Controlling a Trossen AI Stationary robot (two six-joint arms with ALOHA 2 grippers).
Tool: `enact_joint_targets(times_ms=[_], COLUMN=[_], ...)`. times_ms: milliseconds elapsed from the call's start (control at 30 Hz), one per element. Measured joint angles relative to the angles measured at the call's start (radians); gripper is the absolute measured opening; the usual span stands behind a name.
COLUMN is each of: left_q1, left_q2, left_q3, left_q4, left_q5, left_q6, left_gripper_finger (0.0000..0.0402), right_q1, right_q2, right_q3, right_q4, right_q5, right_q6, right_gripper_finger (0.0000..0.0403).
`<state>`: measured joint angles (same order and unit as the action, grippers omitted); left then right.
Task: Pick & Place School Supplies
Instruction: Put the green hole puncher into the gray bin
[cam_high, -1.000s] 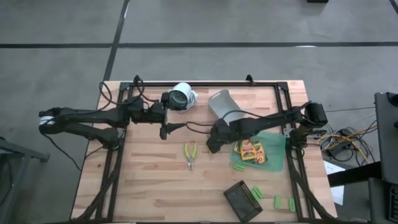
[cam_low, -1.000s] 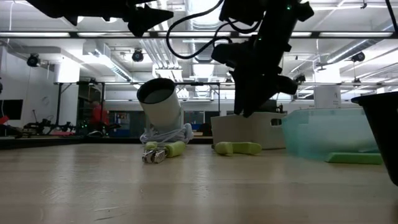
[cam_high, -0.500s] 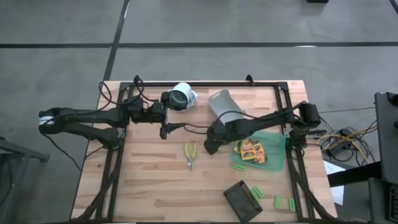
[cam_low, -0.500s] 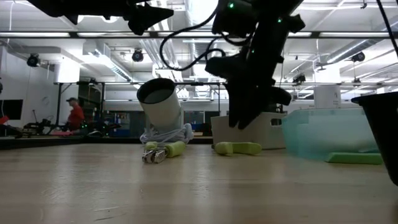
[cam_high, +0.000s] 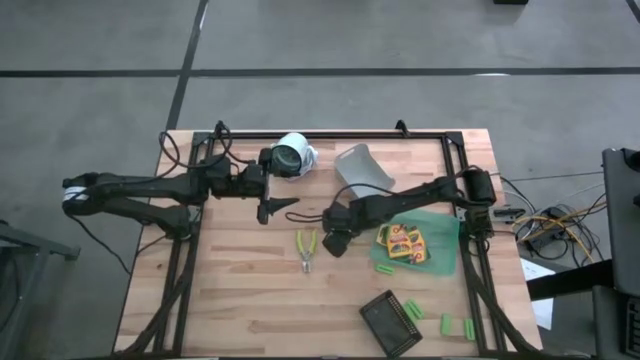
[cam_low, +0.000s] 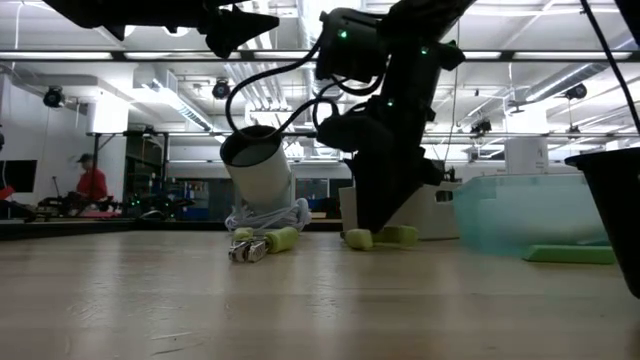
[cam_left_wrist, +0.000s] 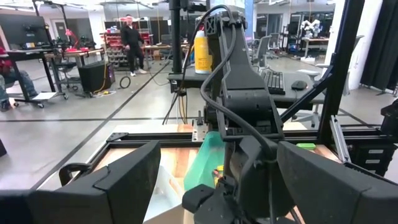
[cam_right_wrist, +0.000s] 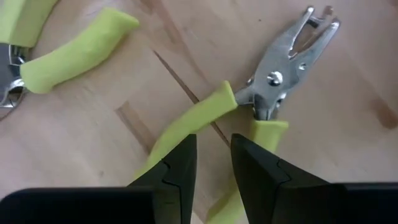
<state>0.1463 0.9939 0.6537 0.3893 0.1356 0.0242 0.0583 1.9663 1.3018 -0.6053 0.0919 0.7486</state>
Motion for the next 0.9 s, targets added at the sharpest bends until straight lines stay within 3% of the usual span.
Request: enact_joint_targets(times_ms=[300,900], left_q1=[0.000,0.000], left_q2=[0.000,0.000], left_q3=[-0.002,-0.002], left_q4=[-0.001,0.000], left_q5=[0.000,0.000], left_q6=[-0.001,-0.006], left_gripper_finger=[0.0328,0.0328], right_q1=[0.000,0.000], right_q2=[0.032,0.019], right_q3=[0.049,0.051], right_q4=[-0.104,-0.120], right_q5=[0.002,0.012], right_q6=[0.003,0.018], right_gripper_finger=[0.0099,0.0070])
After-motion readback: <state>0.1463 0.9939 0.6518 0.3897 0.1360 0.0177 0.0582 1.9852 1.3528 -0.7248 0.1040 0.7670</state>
